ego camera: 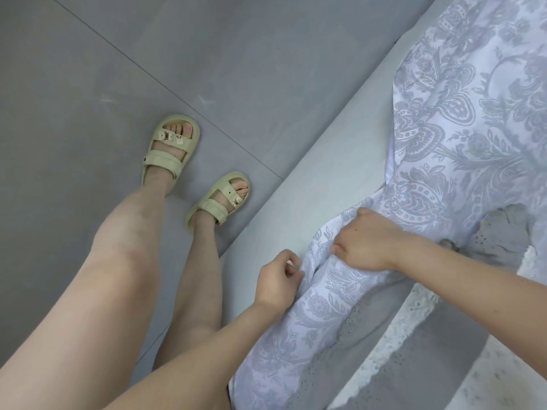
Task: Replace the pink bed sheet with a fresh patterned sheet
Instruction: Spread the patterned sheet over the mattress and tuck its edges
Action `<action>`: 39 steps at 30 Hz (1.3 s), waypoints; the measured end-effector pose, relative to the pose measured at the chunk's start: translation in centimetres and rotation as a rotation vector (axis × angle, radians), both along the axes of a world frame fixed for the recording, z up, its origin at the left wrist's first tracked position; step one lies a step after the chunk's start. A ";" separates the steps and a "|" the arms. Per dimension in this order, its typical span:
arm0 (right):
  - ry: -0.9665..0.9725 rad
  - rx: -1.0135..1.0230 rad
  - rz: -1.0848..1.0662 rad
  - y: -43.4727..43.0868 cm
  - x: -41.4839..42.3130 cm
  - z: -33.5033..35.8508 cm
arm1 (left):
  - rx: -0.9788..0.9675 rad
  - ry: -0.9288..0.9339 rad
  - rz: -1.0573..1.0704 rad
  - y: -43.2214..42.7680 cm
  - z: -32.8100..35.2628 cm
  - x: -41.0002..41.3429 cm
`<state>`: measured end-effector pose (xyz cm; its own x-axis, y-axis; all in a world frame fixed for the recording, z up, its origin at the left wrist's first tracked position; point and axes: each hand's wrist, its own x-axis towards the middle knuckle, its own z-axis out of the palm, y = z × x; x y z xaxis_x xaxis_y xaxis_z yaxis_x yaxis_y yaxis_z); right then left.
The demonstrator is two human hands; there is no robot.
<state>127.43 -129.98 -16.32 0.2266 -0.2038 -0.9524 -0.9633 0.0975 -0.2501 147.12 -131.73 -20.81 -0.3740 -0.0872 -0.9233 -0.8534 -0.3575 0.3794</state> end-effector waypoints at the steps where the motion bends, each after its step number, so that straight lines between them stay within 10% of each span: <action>1: 0.003 0.070 0.036 -0.3 0.7 -0.2 | 0.010 0.030 0.024 0.1 0.6 0.5; 5: 0.033 0.193 0.045 -0.6 2.4 0.3 | 0.259 0.063 0.140 0.5 3.2 1.3; 14: 0.000 -0.302 -0.116 2.1 0.7 3.1 | 0.531 0.012 -0.096 2.0 1.7 -1.7; 22: -0.105 0.398 -0.057 -0.9 1.3 0.2 | 0.714 -0.157 0.056 1.7 0.7 -0.7; 28: -0.097 0.667 -0.052 -2.3 3.9 -1.5 | -0.160 0.254 -0.112 -0.3 3.2 1.8; 39: 0.160 0.703 -0.046 -0.7 2.5 -3.0 | 0.397 -0.096 -0.128 1.4 1.5 3.9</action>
